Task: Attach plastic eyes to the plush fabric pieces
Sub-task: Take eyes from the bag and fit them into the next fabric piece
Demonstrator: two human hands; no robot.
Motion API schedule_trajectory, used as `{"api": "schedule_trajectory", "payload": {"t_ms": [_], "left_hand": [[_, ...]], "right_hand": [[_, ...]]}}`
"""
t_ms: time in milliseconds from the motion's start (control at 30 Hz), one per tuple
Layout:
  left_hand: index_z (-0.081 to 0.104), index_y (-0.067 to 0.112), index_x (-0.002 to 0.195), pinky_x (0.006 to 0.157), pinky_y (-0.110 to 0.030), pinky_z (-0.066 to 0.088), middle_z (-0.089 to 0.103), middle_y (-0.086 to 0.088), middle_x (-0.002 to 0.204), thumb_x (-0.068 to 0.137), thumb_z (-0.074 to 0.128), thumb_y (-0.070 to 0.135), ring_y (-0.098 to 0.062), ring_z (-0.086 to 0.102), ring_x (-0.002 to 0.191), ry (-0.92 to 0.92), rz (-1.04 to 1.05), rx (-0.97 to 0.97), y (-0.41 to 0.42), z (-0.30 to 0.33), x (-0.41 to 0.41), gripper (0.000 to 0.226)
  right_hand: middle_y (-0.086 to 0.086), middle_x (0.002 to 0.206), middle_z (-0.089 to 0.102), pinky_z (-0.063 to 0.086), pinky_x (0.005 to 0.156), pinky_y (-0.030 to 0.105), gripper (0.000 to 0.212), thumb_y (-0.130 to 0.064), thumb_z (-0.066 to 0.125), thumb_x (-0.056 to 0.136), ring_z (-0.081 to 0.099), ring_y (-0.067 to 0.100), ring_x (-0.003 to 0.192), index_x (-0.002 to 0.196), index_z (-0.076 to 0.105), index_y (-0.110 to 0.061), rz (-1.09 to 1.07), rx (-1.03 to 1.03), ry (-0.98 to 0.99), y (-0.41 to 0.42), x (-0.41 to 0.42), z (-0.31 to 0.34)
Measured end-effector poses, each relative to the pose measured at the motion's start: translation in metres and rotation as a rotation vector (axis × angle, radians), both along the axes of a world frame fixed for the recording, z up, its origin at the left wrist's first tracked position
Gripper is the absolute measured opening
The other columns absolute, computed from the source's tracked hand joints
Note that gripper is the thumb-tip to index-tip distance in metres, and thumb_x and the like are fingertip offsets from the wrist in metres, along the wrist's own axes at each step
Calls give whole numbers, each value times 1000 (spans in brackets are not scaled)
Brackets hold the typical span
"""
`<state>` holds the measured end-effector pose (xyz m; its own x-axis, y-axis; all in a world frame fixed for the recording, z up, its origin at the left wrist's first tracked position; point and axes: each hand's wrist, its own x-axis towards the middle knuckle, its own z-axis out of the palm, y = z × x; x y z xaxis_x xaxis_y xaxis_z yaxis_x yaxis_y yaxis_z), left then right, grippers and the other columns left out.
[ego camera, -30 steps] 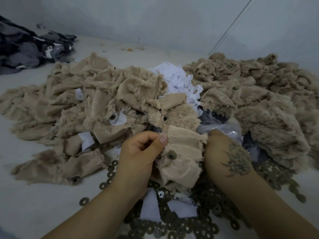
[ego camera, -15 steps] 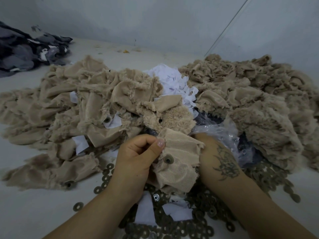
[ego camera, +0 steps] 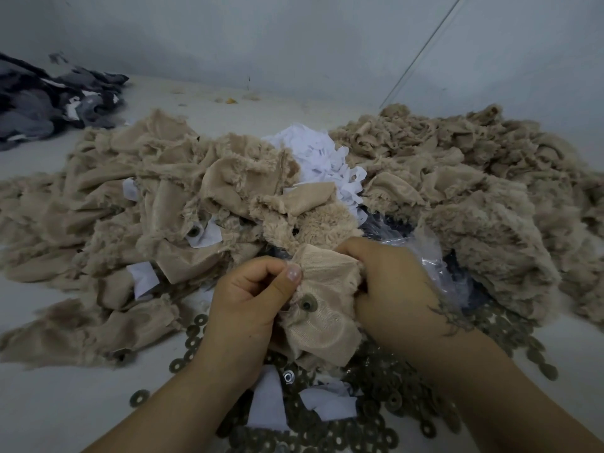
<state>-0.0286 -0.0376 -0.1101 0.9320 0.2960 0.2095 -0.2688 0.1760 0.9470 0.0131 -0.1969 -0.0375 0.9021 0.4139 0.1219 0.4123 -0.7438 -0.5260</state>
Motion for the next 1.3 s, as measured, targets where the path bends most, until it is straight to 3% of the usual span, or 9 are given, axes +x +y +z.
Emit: {"api": "schedule_trajectory", "payload": {"t_ms": [133, 233, 433, 567, 767, 900, 1033, 1200, 1300], "left_hand": [[73, 21, 73, 67, -48, 49, 63, -12, 70, 72, 72, 43, -30, 54, 69, -7, 20, 4, -1, 2, -1, 22], [72, 20, 72, 67, -48, 47, 61, -14, 70, 77, 72, 36, -30, 51, 68, -4, 18, 2, 0, 3, -2, 17], [71, 21, 70, 67, -51, 46, 59, -12, 69, 73, 72, 44, -29, 50, 67, -16, -19, 12, -1, 5, -3, 23], [72, 23, 70, 63, -38, 48, 60, -1, 65, 75, 70, 43, -18, 52, 63, -35, -6, 39, -1, 5, -3, 20], [72, 24, 70, 60, -36, 49, 61, -2, 64, 82, 67, 29, -18, 52, 61, -37, 10, 97, -2, 7, -4, 15], [71, 25, 69, 55, -27, 48, 60, 4, 62, 82, 69, 34, -9, 52, 58, -53, -2, 135, -3, 10, -7, 17], [72, 22, 70, 56, -23, 49, 63, 3, 64, 82, 67, 29, -7, 56, 60, -79, -18, 132, -5, 11, -8, 15], [71, 17, 70, 59, -25, 51, 65, -2, 66, 83, 66, 23, -11, 60, 63, -90, -22, 186, -8, 10, -8, 15], [72, 15, 73, 60, -26, 52, 67, -5, 69, 85, 69, 24, -13, 61, 64, -100, -3, 224, -7, 8, -9, 16]], "right_hand": [[-7, 58, 66, 53, 55, 26, 28, -8, 71, 78, 65, 7, 58, 59, 65, -29, 141, 27, 271, -15, 0, 19], [-5, 68, 75, 53, 58, 16, 16, -17, 73, 88, 71, 4, 63, 73, 73, -20, 309, -197, 705, -32, -1, 34], [1, 89, 76, 59, 78, 32, 13, -3, 66, 90, 72, 16, 84, 94, 74, -13, 143, 34, 252, -21, 9, 13], [-10, 94, 78, 56, 72, 15, 43, 20, 62, 85, 74, 4, 88, 98, 72, -19, 207, 510, 462, -16, 9, 7], [-10, 79, 78, 54, 61, 13, 41, 12, 70, 82, 73, 2, 73, 73, 77, -28, 123, 556, 387, -4, 5, -9], [0, 74, 77, 61, 59, 29, 25, 1, 72, 86, 74, 16, 68, 72, 78, -18, 41, 586, 367, 1, 5, -18], [-3, 73, 77, 58, 55, 23, 36, 5, 73, 83, 74, 12, 66, 70, 80, -28, 25, 758, 419, 4, 2, -18], [18, 78, 76, 62, 64, 55, 11, 1, 78, 81, 74, 41, 75, 82, 78, -10, -78, 904, 483, 9, -2, -28], [14, 76, 76, 63, 64, 52, 13, 2, 78, 80, 75, 37, 73, 81, 79, -11, -126, 932, 450, 10, -4, -27]]}}
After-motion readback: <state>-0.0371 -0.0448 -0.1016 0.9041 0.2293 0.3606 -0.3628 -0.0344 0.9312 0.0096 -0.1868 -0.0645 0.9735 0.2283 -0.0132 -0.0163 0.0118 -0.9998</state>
